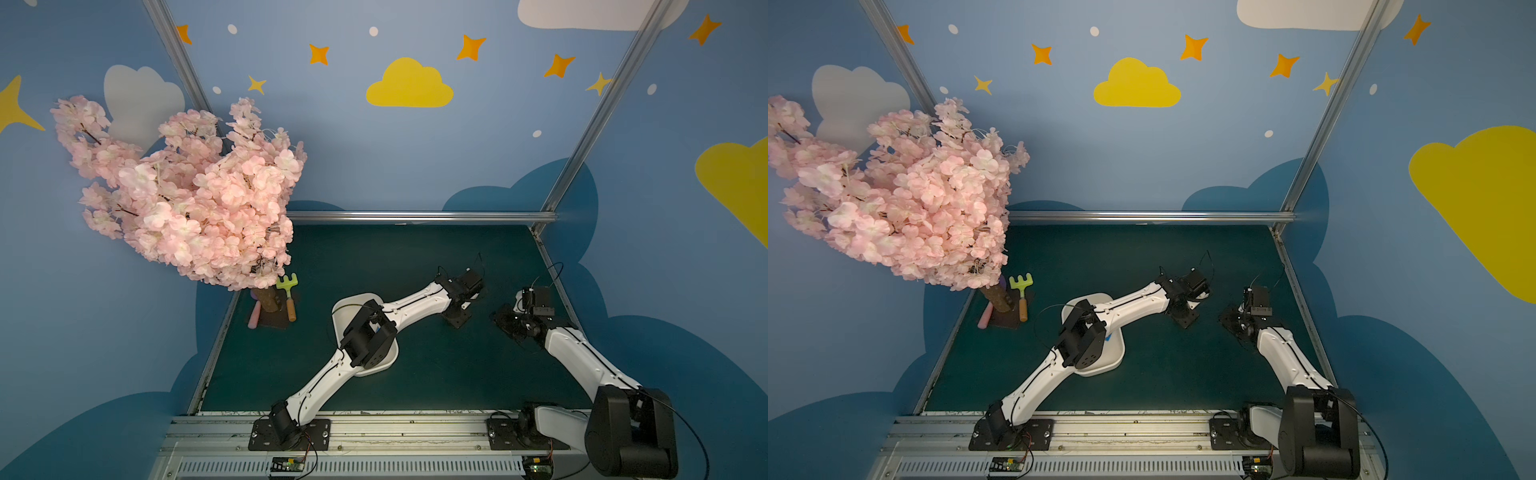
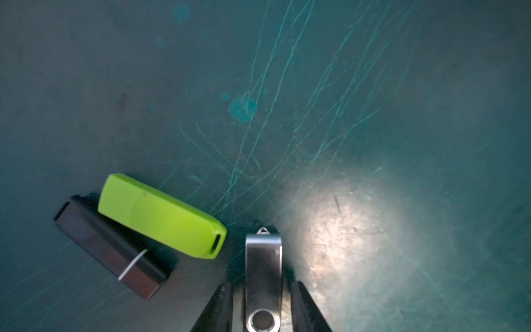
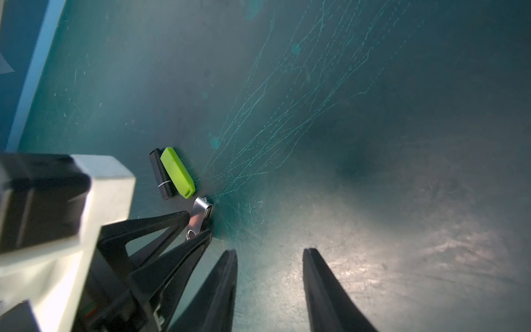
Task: Put the usb flash drive into the storage box
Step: Pick up the USB flash from the center of the board.
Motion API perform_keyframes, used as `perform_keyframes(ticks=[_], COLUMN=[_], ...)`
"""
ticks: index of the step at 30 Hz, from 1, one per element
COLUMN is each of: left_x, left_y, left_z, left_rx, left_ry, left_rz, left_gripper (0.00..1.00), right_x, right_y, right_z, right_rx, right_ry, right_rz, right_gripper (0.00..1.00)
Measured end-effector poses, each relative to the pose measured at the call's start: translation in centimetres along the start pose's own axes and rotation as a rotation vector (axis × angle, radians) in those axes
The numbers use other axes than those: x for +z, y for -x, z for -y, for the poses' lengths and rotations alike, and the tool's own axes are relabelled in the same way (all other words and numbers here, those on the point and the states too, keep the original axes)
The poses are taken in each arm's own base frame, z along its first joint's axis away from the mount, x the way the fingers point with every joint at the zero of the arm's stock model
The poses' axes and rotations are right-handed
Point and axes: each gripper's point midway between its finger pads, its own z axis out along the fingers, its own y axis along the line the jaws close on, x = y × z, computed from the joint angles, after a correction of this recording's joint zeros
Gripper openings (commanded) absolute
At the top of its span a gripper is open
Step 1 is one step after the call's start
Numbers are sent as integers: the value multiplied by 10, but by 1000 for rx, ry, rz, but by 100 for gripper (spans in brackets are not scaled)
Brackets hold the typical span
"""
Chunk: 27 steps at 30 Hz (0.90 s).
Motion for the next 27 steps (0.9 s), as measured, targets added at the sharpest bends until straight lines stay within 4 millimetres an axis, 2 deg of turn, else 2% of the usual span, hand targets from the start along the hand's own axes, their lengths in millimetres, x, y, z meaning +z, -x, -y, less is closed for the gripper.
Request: perform_keyframes(ticks=[8,12,21,24,27], left_x=[0,0,-1,-8,-26], left_y=[2,1,0,-9,-19], left_z=[-2,-1,5,10,17], left_rx=[6,5,12,17,25], left_ry=[24,23,40,42,45], left_rz=[3,3,4,-14,-20], left_gripper=[27,20,14,12,12], right_x=[0,0,1,1,1], right_y=[1,1,-1,-1,-1], right_z=[-1,-2,-1,-1,-2], right_rx=[-3,-3,-2,-2,-2], right_ry=[5,7,9,8,9], right_rz=[-1,-2,-11,-13,-13], right_gripper=[42,42,41,41,41])
